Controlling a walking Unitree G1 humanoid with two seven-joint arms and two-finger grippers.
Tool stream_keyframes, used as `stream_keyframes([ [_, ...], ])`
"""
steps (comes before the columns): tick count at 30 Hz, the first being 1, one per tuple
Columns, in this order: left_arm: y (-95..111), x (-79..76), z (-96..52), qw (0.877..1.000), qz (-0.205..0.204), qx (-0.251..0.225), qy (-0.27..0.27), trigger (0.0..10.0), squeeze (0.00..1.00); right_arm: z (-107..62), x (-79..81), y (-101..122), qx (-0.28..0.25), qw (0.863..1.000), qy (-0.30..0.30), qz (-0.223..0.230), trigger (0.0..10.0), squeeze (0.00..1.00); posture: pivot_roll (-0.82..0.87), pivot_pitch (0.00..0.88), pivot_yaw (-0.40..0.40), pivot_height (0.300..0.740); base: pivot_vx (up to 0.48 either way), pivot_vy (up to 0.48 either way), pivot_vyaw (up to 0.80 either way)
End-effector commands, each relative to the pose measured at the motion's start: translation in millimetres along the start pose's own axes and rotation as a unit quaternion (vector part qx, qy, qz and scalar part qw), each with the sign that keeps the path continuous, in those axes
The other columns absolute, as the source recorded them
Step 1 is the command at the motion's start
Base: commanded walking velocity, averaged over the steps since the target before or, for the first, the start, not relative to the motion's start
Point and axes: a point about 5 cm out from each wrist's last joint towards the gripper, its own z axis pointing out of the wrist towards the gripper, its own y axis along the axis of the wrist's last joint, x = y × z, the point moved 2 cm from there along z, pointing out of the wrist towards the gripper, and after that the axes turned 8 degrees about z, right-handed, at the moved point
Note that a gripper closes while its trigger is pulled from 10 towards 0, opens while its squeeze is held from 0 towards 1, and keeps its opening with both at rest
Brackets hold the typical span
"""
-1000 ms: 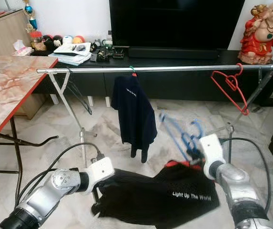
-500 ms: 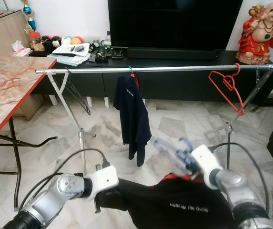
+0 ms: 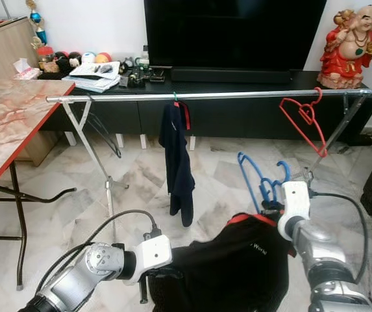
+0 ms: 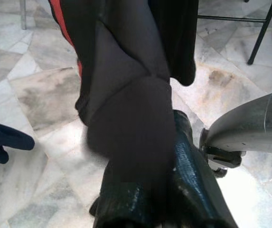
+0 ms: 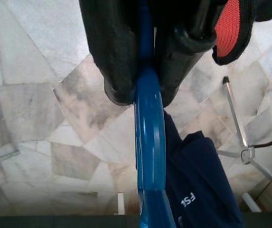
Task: Hang hanger
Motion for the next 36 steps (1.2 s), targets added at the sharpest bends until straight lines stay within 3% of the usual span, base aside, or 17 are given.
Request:
stream_keyframes([
  [1, 0.7, 0.6, -3.0, 1.0, 0.0, -0.003, -0.001, 10.0, 1.0, 0.6, 4.2, 0.3, 0.004, 1.0, 0.017, -0.018, 10.0, 0.0, -0.05, 0.0, -0.023, 0.74, 0.0, 0.0, 0.0],
  [5, -4.2, 3.6, -6.2, 1.0, 0.004, 0.007, 0.002, 10.0, 1.0, 0.9, 15.6, -7.0, 0.044, 0.991, 0.075, -0.102, 10.0, 0.0, -0.05, 0.0, -0.025, 0.74, 0.0, 0.0, 0.0],
  [8, -5.2, 4.5, -7.2, 1.0, 0.003, 0.01, 0.003, 10.0, 1.0, 0.7, 16.0, -8.1, 0.05, 0.99, 0.079, -0.11, 10.0, 0.0, -0.05, 0.0, -0.026, 0.74, 0.0, 0.0, 0.0],
  [12, -8.3, 8.8, -11.4, 1.0, 0.005, 0.017, 0.011, 10.0, 1.0, -2.1, 15.8, -17.6, 0.093, 0.971, 0.102, -0.196, 10.0, 0.0, -0.05, 0.0, -0.027, 0.74, 0.0, 0.0, 0.0],
  [13, -8.6, 11.7, -13.7, 1.0, 0.009, 0.017, 0.018, 10.0, 1.0, -5.8, 20.7, -25.9, 0.123, 0.948, 0.15, -0.25, 10.0, 0.0, -0.05, 0.0, -0.031, 0.74, 0.0, 0.0, 0.0],
  [15, -8.8, 14.2, -15.3, 0.999, 0.014, 0.019, 0.026, 10.0, 1.0, -10.4, 24.1, -32.7, 0.15, 0.925, 0.193, -0.292, 10.0, 0.0, -0.06, 0.0, -0.035, 0.74, 0.0, 0.0, 0.0],
  [17, -9.1, 17.4, -16.7, 0.999, 0.011, 0.022, 0.033, 10.0, 1.0, -19.9, 21.8, -40.1, 0.191, 0.883, 0.241, -0.354, 10.0, 0.0, -0.06, 0.0, -0.039, 0.74, 0.0, 0.0, 0.0],
  [18, -8.7, 18.4, -16.9, 0.999, 0.008, 0.021, 0.035, 10.0, 0.89, -23.9, 19.1, -42.6, 0.209, 0.865, 0.253, -0.38, 10.0, 0.0, -0.06, 0.0, -0.041, 0.74, 0.0, 0.0, 0.0],
  [19, -7.2, 19.1, -17.0, 0.999, 0.007, 0.017, 0.037, 10.0, 0.0, -27.7, 15.8, -44.6, 0.228, 0.845, 0.264, -0.406, 10.0, 0.0, -0.06, 0.0, -0.042, 0.74, 0.0, 0.0, 0.0],
  [21, -4.0, 19.0, -16.4, 0.999, 0.007, 0.008, 0.036, 10.0, 0.0, -32.0, 12.4, -46.0, 0.251, 0.82, 0.276, -0.433, 10.0, 0.0, -0.06, 0.0, -0.044, 0.74, 0.0, 0.0, 0.0],
  [22, -1.3, 17.9, -15.3, 0.999, 0.006, 0.001, 0.032, 10.0, 0.0, -35.0, 11.7, -47.1, 0.266, 0.8, 0.291, -0.452, 10.0, 0.0, -0.06, 0.0, -0.047, 0.74, 0.0, 0.0, 0.0],
  [23, -1.3, 17.9, -15.3, 0.999, 0.006, 0.001, 0.032, 10.0, 0.0, -35.0, 11.7, -47.1, 0.266, 0.8, 0.291, -0.452, 10.0, 0.0, -0.06, 0.0, -0.047, 0.74, 0.0, 0.0, 0.0],
  [24, 1.0, 15.1, -13.4, 1.0, 0.005, -0.006, 0.022, 10.0, 0.0, -38.5, 14.3, -49.8, 0.283, 0.77, 0.318, -0.475, 10.0, 0.0, -0.06, 0.0, -0.051, 0.74, 0.0, 0.0, 0.0],
  [26, 1.9, 11.8, -11.5, 1.0, 0.001, -0.011, 0.011, 10.0, 0.0, -40.7, 22.3, -49.6, 0.287, 0.751, 0.35, -0.481, 10.0, 0.0, -0.06, 0.0, -0.055, 0.74, 0.0, 0.0, 0.0],
  [29, 3.0, 10.1, -10.4, 1.0, -0.002, -0.013, 0.006, 10.0, 0.0, -40.5, 31.2, -49.1, 0.287, 0.735, 0.373, -0.488, 10.0, 0.0, -0.06, 0.0, -0.061, 0.74, 0.0, 0.0, 0.0],
  [30, 4.8, 8.3, -9.1, 1.0, -0.007, -0.019, -0.002, 10.0, 0.0, -39.8, 34.3, -50.1, 0.295, 0.715, 0.378, -0.509, 10.0, 0.0, -0.05, 0.0, -0.063, 0.74, 0.0, 0.0, 0.0],
  [36, 9.5, 1.1, -1.6, 0.999, -0.007, -0.026, -0.03, 10.0, 0.0, -33.2, 51.9, -48.0, 0.284, 0.704, 0.397, -0.516, 10.0, 0.0, -0.05, 0.0, -0.067, 0.74, 0.0, 0.0, 0.0],
])
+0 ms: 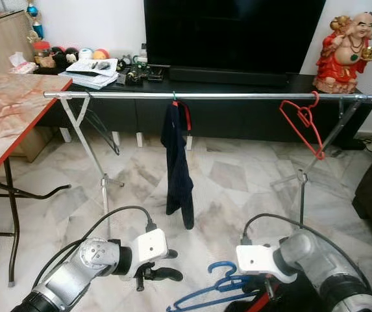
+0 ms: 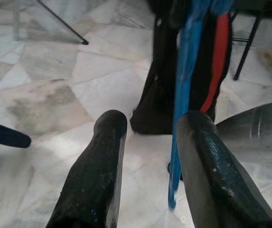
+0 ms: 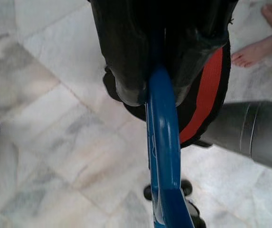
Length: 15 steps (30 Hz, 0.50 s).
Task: Hang hanger
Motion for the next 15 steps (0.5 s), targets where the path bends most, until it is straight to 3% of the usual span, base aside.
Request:
stream_keyframes([
  [1, 4.4, -1.6, 4.3, 1.0, 0.007, -0.001, -0.011, 10.0, 0.0, -8.8, -8.9, 10.7, 0.006, 1.0, -0.013, -0.026, 10.0, 0.0, -0.05, 0.0, -0.07, 0.74, 0.0, 0.0, 0.0],
  [5, 7.6, 0.2, 12.4, 1.0, -0.003, -0.01, -0.002, 10.0, 0.0, -4.5, -16.7, 23.7, -0.003, 0.999, -0.039, -0.025, 10.0, 0.0, -0.06, 0.0, -0.069, 0.74, 0.0, 0.0, 0.0],
  [15, 7.8, -2.0, 25.7, 0.999, -0.027, -0.018, 0.003, 10.0, 0.0, 7.9, -14.1, 44.0, -0.031, 0.999, -0.03, -0.034, 10.0, 0.0, -0.06, 0.0, -0.07, 0.74, 0.0, 0.0, 0.0],
])
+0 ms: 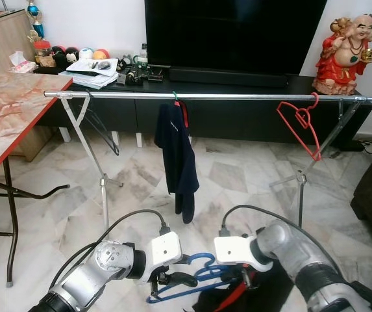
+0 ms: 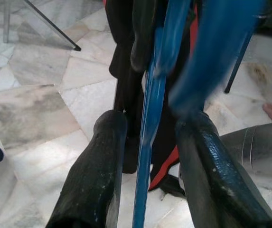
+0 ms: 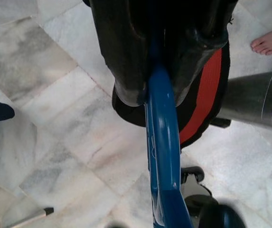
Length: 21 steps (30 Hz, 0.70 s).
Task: Hang hanger
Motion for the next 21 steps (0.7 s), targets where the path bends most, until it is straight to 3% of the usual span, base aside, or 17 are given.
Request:
stream_keyframes([
  [1, 2.6, 1.9, 2.7, 1.0, 0.004, -0.003, 0.001, 10.0, 0.0, -4.6, -4.6, 6.7, -0.011, 1.0, -0.013, -0.005, 10.0, 0.0, -0.06, 0.0, -0.07, 0.74, 0.0, 0.0, 0.0],
  [7, -5.0, 3.5, 9.0, 1.0, -0.003, 0.015, 0.021, 10.0, 0.0, -6.3, -10.0, 15.0, -0.016, 1.0, -0.025, -0.009, 10.0, 0.0, -0.07, 0.0, -0.07, 0.74, 0.0, 0.0, 0.0],
  [21, -6.0, 0.0, 20.9, 0.999, -0.006, 0.007, 0.038, 10.0, 0.0, -15.1, -14.6, 27.6, -0.031, 0.999, -0.03, -0.023, 10.0, 0.0, -0.08, 0.0, -0.076, 0.74, 0.0, 0.0, 0.0],
])
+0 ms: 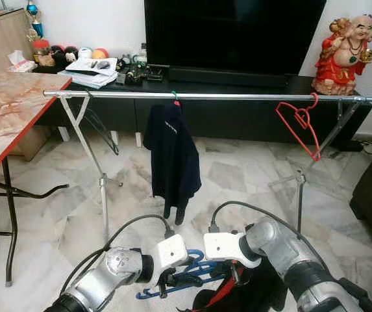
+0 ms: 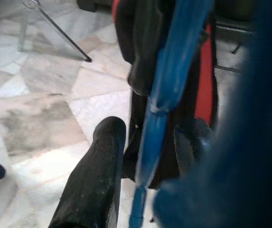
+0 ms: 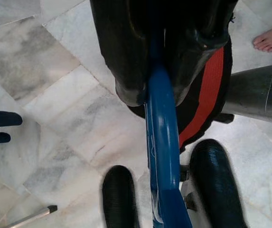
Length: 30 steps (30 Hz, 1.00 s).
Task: Hang hanger
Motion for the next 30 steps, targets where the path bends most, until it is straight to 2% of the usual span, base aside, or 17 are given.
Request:
stream_keyframes([
  [1, -4.2, 0.5, 2.6, 1.0, 0.001, 0.013, 0.006, 10.0, 0.0, -14.6, -11.1, 17.1, -0.029, 0.999, -0.026, -0.024, 10.0, 0.0, -0.08, 0.0, -0.077, 0.74, 0.0, 0.0, 0.0],
  [6, -5.4, 1.3, 0.7, 1.0, -0.005, 0.008, 0.006, 10.0, 0.0, -15.2, -10.0, 17.4, -0.042, 0.999, -0.025, -0.016, 10.0, 0.0, -0.08, 0.0, -0.077, 0.74, 0.0, 0.0, 0.0],
  [10, -1.4, 0.9, -2.5, 1.0, -0.02, -0.016, -0.001, 10.0, 0.0, -15.9, -9.9, 17.5, -0.044, 0.999, -0.027, -0.015, 10.0, 0.0, -0.08, 0.0, -0.078, 0.74, 0.0, 0.0, 0.0],
  [12, 7.4, 5.9, -7.6, 0.998, -0.039, -0.054, 0.008, 10.0, 0.0, -17.0, -9.2, 16.0, -0.045, 0.999, -0.027, -0.011, 10.0, 0.0, -0.08, 0.0, -0.079, 0.74, 0.0, 0.0, 0.0],
  [14, 9.6, 7.7, -10.4, 0.997, -0.047, -0.065, 0.009, 10.0, 0.0, -17.3, -8.7, 14.7, -0.045, 0.999, -0.027, -0.01, 10.0, 0.0, -0.07, 0.0, -0.08, 0.74, 0.0, 0.0, 0.0],
  [15, 10.9, 9.0, -17.0, 0.996, -0.053, -0.076, 0.001, 10.0, 0.0, -17.8, -7.6, 11.5, -0.043, 0.999, -0.026, -0.007, 10.0, 0.0, -0.07, 0.0, -0.08, 0.74, 0.0, 0.0, 0.0],
  [24, -8.5, 6.7, -41.4, 0.998, -0.043, -0.047, -0.027, 10.0, 0.0, -21.8, -5.5, 3.9, -0.04, 0.999, -0.027, 0.004, 10.0, 0.0, -0.07, 0.0, -0.081, 0.74, 0.0, 0.0, 0.0],
  [27, -11.5, 8.1, -45.0, 0.998, -0.034, -0.035, -0.024, 10.0, 0.0, -22.4, -5.0, 3.0, -0.04, 0.999, -0.028, 0.006, 10.0, 0.0, -0.07, 0.0, -0.082, 0.74, 0.0, 0.0, 0.0],
  [30, -9.3, 11.0, -42.8, 0.998, -0.043, -0.048, -0.013, 10.0, 0.0, -23.1, -5.6, 6.7, -0.055, 0.998, -0.029, 0.009, 10.0, 0.0, -0.07, 0.0, -0.083, 0.74, 0.0, 0.0, 0.0],
])
